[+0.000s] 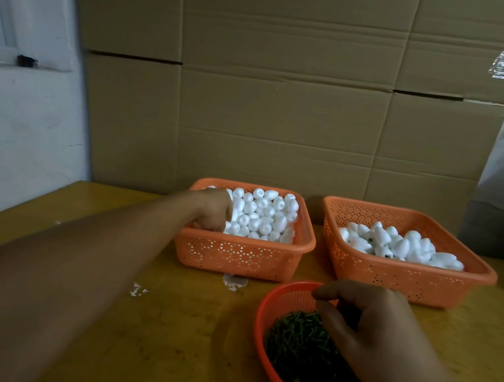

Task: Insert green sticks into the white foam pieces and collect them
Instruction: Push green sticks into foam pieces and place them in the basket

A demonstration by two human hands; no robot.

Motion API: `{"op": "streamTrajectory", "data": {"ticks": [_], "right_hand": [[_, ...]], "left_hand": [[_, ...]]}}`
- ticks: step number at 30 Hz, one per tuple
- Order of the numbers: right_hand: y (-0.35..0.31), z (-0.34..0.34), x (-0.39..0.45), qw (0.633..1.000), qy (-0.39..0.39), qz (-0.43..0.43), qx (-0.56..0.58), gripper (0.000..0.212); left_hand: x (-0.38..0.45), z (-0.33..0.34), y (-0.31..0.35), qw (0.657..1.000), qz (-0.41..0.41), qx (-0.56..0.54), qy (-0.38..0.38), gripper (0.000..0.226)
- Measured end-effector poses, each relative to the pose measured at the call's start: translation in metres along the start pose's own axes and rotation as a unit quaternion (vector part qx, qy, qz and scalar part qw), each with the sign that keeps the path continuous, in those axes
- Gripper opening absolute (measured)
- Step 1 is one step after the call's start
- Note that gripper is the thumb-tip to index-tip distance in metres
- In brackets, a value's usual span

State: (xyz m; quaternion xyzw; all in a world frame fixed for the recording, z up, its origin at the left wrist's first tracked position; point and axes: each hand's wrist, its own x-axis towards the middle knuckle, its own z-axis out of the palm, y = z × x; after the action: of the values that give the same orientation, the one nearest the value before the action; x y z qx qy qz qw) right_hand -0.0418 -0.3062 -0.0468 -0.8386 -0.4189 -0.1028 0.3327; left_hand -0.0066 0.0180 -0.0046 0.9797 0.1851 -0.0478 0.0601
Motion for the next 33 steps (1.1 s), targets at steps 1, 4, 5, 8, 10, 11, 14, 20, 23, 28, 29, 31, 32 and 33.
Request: {"op": "streamTrajectory", "data": {"ticks": [1, 4, 5, 8, 10, 11, 14, 20, 23, 28, 29, 31, 32, 33], "right_hand": [[-0.001, 0.000, 0.000, 1.000, -0.002, 0.000, -0.003, 0.011], [-0.003, 0.001, 0.000, 1.000, -0.012, 0.005, -0.013, 0.012], [-0.003, 0.002, 0.000, 1.000, -0.018, 0.009, -0.020, 0.013], [-0.002, 0.004, 0.001, 0.999, -0.035, 0.015, -0.038, 0.018], [-0.003, 0.004, 0.001, 0.998, -0.035, 0.008, -0.047, 0.019], [-0.004, 0.004, 0.001, 0.998, -0.039, 0.007, -0.055, 0.020], [-0.004, 0.001, 0.001, 0.993, -0.075, 0.014, -0.095, 0.016], [-0.008, 0.001, -0.002, 0.961, -0.188, 0.049, -0.195, 0.039], [-0.012, -0.001, -0.002, 0.946, -0.240, 0.053, -0.209, 0.044], [-0.015, -0.001, -0.002, 0.939, -0.254, 0.042, -0.229, 0.031], [-0.016, 0.000, -0.002, 0.938, -0.255, 0.041, -0.231, 0.029], [-0.015, 0.003, -0.001, 0.939, -0.252, 0.039, -0.230, 0.025], [-0.015, 0.004, -0.001, 0.941, -0.247, 0.038, -0.227, 0.024], [-0.014, 0.004, 0.000, 0.943, -0.243, 0.037, -0.222, 0.023]], "left_hand": [[0.000, -0.001, 0.001, 0.999, 0.010, -0.034, 0.036, 0.035], [-0.003, 0.000, 0.009, 0.986, 0.045, -0.104, 0.122, 0.023], [-0.006, 0.000, 0.013, 0.979, 0.057, -0.133, 0.142, 0.021], [-0.025, 0.000, 0.024, 0.954, 0.101, -0.204, 0.195, 0.022], [-0.046, 0.002, 0.037, 0.934, 0.147, -0.246, 0.216, 0.020], [-0.057, 0.005, 0.044, 0.920, 0.177, -0.276, 0.216, 0.018], [-0.087, 0.022, 0.065, 0.871, 0.254, -0.380, 0.180, 0.020], [-0.126, 0.061, 0.092, 0.801, 0.278, -0.526, 0.062, 0.023], [-0.131, 0.071, 0.093, 0.759, 0.251, -0.600, 0.024, 0.017], [-0.137, 0.069, 0.086, 0.652, 0.211, -0.725, -0.070, 0.029], [-0.138, 0.068, 0.084, 0.645, 0.211, -0.731, -0.076, 0.032], [-0.140, 0.069, 0.081, 0.647, 0.215, -0.728, -0.072, 0.033], [-0.140, 0.069, 0.081, 0.651, 0.216, -0.725, -0.067, 0.032], [-0.140, 0.069, 0.080, 0.656, 0.215, -0.722, -0.059, 0.031]]}}
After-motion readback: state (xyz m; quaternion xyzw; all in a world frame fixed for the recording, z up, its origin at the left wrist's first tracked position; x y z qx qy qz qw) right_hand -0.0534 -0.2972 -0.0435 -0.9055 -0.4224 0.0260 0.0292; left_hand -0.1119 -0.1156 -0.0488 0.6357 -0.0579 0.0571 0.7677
